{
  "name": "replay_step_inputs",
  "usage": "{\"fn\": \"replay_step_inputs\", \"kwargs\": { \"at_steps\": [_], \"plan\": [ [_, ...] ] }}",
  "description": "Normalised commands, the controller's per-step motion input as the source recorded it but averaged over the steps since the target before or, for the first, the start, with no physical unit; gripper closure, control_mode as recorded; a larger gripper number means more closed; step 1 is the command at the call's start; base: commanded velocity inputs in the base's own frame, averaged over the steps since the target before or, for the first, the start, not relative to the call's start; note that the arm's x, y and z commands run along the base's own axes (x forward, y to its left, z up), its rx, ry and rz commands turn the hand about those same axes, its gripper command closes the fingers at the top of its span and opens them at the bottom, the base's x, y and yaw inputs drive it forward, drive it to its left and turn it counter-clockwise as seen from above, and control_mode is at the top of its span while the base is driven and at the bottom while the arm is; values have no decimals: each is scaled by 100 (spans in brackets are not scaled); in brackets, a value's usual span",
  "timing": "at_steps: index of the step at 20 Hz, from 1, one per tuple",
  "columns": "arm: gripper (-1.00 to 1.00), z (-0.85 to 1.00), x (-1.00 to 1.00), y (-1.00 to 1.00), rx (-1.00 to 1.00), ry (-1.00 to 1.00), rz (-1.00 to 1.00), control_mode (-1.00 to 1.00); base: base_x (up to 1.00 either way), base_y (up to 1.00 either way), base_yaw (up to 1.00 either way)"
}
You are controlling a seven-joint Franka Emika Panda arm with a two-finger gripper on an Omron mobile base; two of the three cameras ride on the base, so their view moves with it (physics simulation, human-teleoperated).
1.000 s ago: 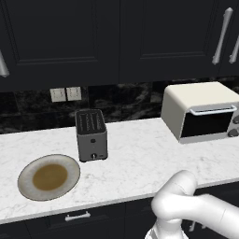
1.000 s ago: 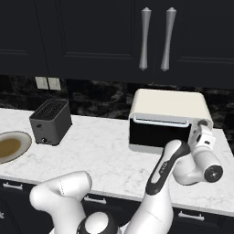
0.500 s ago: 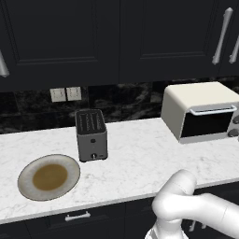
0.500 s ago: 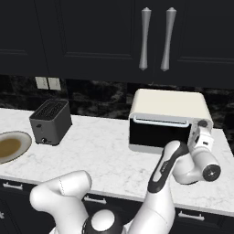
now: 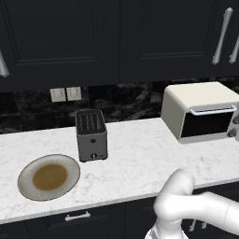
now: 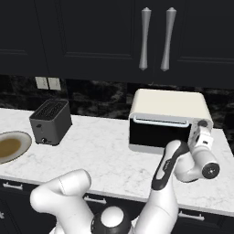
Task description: Pick up the kebab skewer and baguette bread, and place them inside the toaster oven. Close the toaster oven door and start by setting the timer.
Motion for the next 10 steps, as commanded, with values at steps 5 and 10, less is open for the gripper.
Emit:
{"fn": "replay_step_inputs", "kwargs": {
  "at_steps": [5, 10],
  "plan": [
    [-100, 0, 18, -32, -3, 0, 0, -100, 0, 0, 0],
    [-100, -5, 9, -36, -4, 0, 0, -100, 0, 0, 0]
  ]
}}
